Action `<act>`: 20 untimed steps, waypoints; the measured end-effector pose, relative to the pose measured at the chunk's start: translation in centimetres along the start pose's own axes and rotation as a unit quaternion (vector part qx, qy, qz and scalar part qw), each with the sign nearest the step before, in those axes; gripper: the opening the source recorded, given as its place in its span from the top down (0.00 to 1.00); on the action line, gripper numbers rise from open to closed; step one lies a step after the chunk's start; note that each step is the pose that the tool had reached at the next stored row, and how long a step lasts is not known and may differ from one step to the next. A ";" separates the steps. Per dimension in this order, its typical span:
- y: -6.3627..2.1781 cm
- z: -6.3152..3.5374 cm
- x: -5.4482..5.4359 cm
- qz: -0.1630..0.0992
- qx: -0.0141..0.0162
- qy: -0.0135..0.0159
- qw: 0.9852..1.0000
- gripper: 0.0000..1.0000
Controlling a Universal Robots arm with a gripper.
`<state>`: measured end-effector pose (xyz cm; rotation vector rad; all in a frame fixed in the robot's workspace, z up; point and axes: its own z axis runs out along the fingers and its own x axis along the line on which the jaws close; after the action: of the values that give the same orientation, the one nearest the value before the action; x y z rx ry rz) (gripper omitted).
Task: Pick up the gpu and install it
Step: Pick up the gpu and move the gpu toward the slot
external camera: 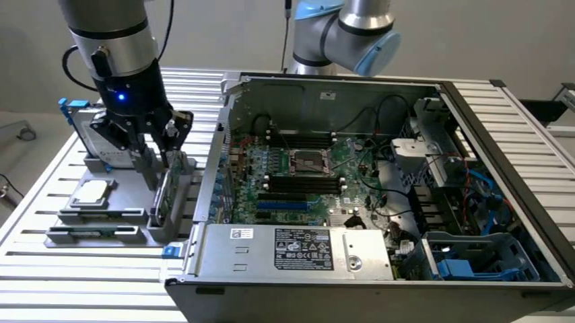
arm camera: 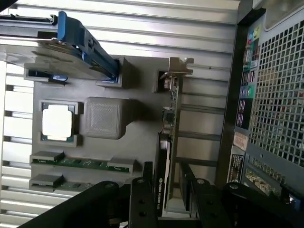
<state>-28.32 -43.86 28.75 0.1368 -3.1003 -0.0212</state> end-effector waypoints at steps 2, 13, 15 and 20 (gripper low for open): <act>-0.15 0.39 0.0 0.007 0.000 -0.002 1.000 0.64; -0.20 2.37 -0.1 0.049 -0.002 -0.003 0.999 0.64; -0.20 2.73 -0.1 0.049 -0.002 -0.003 0.999 0.64; -0.14 3.40 -0.1 0.044 -0.003 -0.004 0.999 0.64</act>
<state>-28.35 -43.95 25.35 -0.0005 -3.1103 -0.0288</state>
